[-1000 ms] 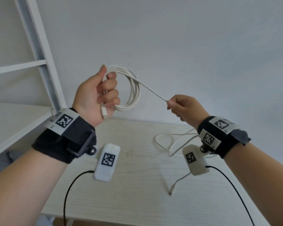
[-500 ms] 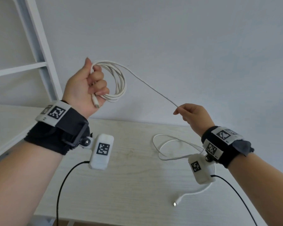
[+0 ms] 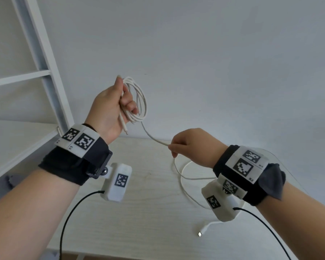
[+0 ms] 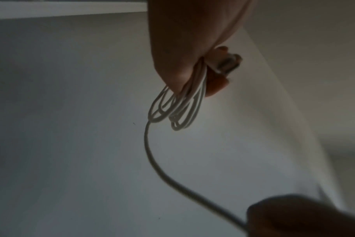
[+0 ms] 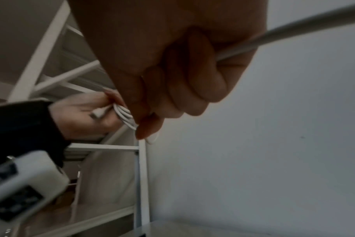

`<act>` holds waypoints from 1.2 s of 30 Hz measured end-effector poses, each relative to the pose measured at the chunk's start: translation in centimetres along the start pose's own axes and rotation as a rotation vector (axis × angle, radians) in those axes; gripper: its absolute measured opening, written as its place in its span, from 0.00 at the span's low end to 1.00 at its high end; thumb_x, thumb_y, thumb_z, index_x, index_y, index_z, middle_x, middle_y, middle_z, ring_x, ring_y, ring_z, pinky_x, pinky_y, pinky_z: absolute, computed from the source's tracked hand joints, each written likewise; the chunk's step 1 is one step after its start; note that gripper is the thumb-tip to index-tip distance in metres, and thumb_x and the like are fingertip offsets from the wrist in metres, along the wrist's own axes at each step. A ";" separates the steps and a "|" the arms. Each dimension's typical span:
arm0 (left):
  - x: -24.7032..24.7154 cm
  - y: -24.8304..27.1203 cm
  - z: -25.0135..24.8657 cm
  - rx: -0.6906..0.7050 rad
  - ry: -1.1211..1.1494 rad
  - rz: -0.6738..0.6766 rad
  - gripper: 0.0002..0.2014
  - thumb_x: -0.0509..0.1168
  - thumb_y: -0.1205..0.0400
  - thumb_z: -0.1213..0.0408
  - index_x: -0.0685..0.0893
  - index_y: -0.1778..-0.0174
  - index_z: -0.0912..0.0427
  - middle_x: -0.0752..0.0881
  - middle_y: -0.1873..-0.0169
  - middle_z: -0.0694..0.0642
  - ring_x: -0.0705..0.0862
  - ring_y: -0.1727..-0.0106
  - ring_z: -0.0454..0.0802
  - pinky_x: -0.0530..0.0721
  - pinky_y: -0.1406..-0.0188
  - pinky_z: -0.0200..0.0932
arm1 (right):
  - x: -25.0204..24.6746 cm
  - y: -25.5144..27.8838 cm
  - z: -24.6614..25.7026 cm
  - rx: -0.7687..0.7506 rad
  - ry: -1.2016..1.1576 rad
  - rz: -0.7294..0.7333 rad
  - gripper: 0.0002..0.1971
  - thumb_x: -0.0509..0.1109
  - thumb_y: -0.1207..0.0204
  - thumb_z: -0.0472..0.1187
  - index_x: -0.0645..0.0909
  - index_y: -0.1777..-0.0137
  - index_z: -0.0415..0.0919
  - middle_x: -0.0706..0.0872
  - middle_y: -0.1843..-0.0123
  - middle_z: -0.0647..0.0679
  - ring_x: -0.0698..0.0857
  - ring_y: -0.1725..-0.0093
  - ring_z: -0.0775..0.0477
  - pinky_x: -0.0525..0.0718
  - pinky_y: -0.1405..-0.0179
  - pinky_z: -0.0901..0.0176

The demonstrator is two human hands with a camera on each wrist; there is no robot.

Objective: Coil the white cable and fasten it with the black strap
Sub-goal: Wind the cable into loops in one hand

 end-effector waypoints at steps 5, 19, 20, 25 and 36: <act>0.1 1.0 -0.4 0.117 -0.312 -0.022 0.17 0.51 0.12 0.56 0.73 0.64 0.58 0.82 0.82 0.49 0.89 0.73 0.48 0.88 0.67 0.41 | -1.1 0.9 3.2 -0.126 0.037 -0.045 0.14 0.62 0.22 0.47 0.82 0.68 0.47 0.76 0.82 0.58 0.75 0.77 0.65 0.70 0.74 0.72; 3.7 3.5 2.0 0.190 -0.941 0.233 0.15 0.51 0.13 0.55 0.72 0.63 0.58 0.85 0.77 0.49 0.86 0.79 0.45 0.81 0.76 0.37 | -4.5 0.3 6.2 -0.279 0.104 -0.203 0.14 0.64 0.22 0.46 0.84 0.66 0.44 0.79 0.77 0.60 0.77 0.75 0.63 0.68 0.71 0.71; 3.9 3.7 2.1 0.197 -0.939 0.262 0.16 0.51 0.13 0.54 0.72 0.63 0.57 0.85 0.78 0.49 0.86 0.80 0.49 0.83 0.73 0.45 | -4.7 0.2 6.2 -0.282 0.097 -0.215 0.13 0.64 0.22 0.46 0.83 0.66 0.45 0.78 0.79 0.61 0.77 0.75 0.65 0.69 0.72 0.71; 3.9 4.1 2.9 0.165 -0.867 0.273 0.17 0.52 0.13 0.54 0.71 0.67 0.56 0.72 0.85 0.45 0.67 0.84 0.40 0.77 0.77 0.49 | -6.6 -0.1 5.3 -0.261 0.051 -0.332 0.12 0.72 0.30 0.53 0.80 0.66 0.46 0.70 0.80 0.56 0.73 0.76 0.63 0.65 0.75 0.70; 4.0 4.6 4.4 -0.111 -0.482 0.367 0.20 0.56 0.23 0.45 0.72 0.68 0.59 0.64 0.86 0.46 0.56 0.86 0.41 0.55 0.84 0.34 | -8.8 -1.3 2.3 -0.186 -0.074 -0.483 0.21 0.75 0.38 0.60 0.69 0.72 0.48 0.70 0.76 0.57 0.67 0.77 0.58 0.68 0.76 0.73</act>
Point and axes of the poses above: each hand's wrist, its own y-axis away from the middle knuckle, its own x-axis out of the palm, z = x × y, the point moved 9 cm from there along -y, towards the middle knuckle
